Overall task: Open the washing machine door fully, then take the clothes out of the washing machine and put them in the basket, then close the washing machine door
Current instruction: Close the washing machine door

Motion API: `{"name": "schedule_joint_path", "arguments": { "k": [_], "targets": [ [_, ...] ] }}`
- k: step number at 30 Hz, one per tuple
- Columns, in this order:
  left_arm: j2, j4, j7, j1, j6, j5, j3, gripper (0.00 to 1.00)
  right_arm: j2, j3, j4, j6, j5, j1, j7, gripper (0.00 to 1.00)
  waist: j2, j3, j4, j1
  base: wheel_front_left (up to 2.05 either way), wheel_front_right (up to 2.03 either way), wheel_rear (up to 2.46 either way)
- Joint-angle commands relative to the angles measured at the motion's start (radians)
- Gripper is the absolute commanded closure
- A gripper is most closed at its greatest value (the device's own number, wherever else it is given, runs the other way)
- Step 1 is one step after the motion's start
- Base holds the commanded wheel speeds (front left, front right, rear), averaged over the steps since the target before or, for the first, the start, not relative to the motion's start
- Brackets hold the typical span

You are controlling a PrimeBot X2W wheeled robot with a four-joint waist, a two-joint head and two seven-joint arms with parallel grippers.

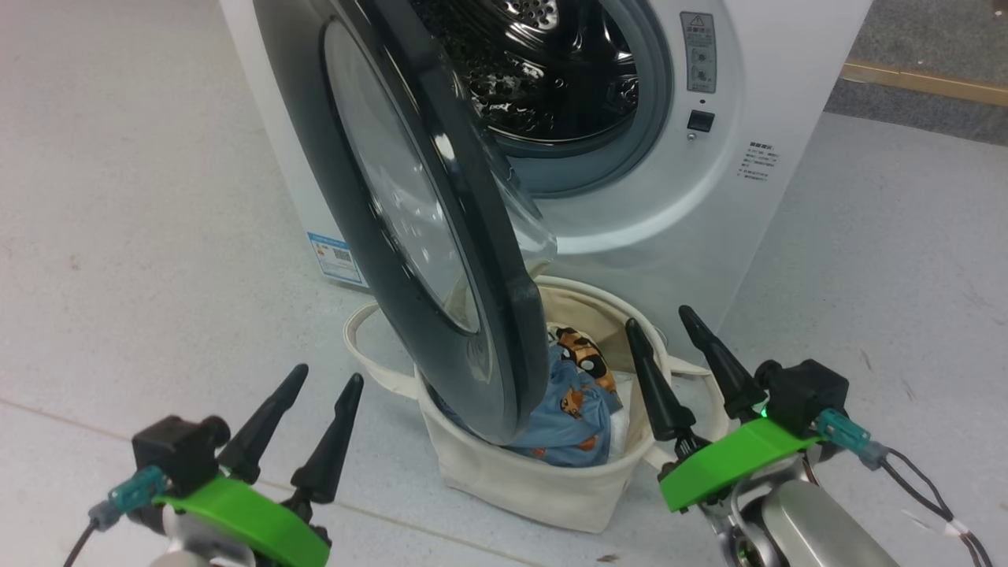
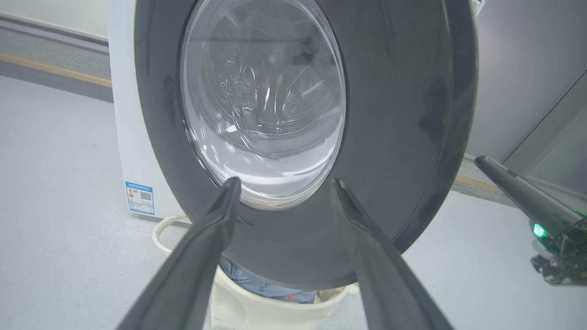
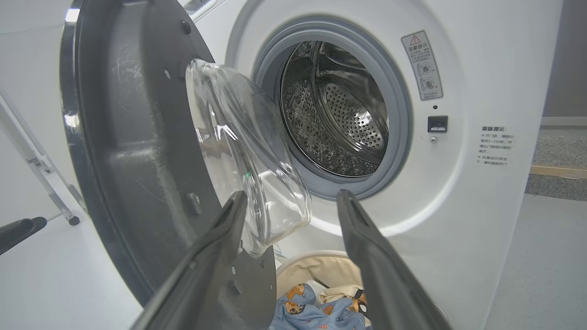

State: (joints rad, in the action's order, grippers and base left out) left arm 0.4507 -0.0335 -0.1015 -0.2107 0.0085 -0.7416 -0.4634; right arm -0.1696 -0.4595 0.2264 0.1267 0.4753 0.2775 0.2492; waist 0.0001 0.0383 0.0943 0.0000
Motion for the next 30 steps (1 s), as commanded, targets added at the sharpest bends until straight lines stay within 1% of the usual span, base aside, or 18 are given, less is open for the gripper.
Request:
{"name": "schedule_joint_path", "arguments": {
  "k": [1,5,9,27,28,30],
  "targets": [
    [0.036,0.03,-0.022,-0.027,-0.004,0.025,0.031,0.0,-0.007,-0.006,-0.039,0.004,-0.012,0.01,0.013,0.0,-0.0001,0.0,0.001,0.0,0.0,0.0,0.0],
    [0.039,0.012,-0.052,-0.014,0.004,0.049,0.025,0.0,-0.012,-0.006,-0.044,0.004,-0.012,0.007,0.013,0.0,-0.0001,-0.003,0.001,0.0,0.0,0.0,0.0],
    [0.035,0.0,-0.065,-0.005,0.004,0.039,0.031,0.0,-0.016,-0.005,-0.044,0.004,-0.013,0.005,0.013,0.0,-0.0001,-0.004,0.001,0.0,0.0,0.0,0.0],
    [0.026,-0.004,-0.062,-0.002,0.013,0.016,0.028,0.0,-0.019,-0.011,-0.047,0.004,-0.012,0.007,0.007,0.0,-0.0001,-0.004,0.009,0.0,0.0,0.0,0.0],
    [0.025,-0.004,-0.061,-0.002,0.013,0.015,0.027,0.0,-0.02,-0.017,-0.056,0.004,-0.012,0.008,0.007,1.0,-0.0001,-0.005,0.009,0.0,0.0,0.0,0.0],
    [0.025,-0.005,-0.06,-0.001,0.015,0.013,0.027,0.0,-0.022,-0.031,-0.087,0.004,-0.008,0.011,0.008,1.0,-0.0001,-0.006,0.01,0.0,0.0,0.0,0.0]
  ]
}}
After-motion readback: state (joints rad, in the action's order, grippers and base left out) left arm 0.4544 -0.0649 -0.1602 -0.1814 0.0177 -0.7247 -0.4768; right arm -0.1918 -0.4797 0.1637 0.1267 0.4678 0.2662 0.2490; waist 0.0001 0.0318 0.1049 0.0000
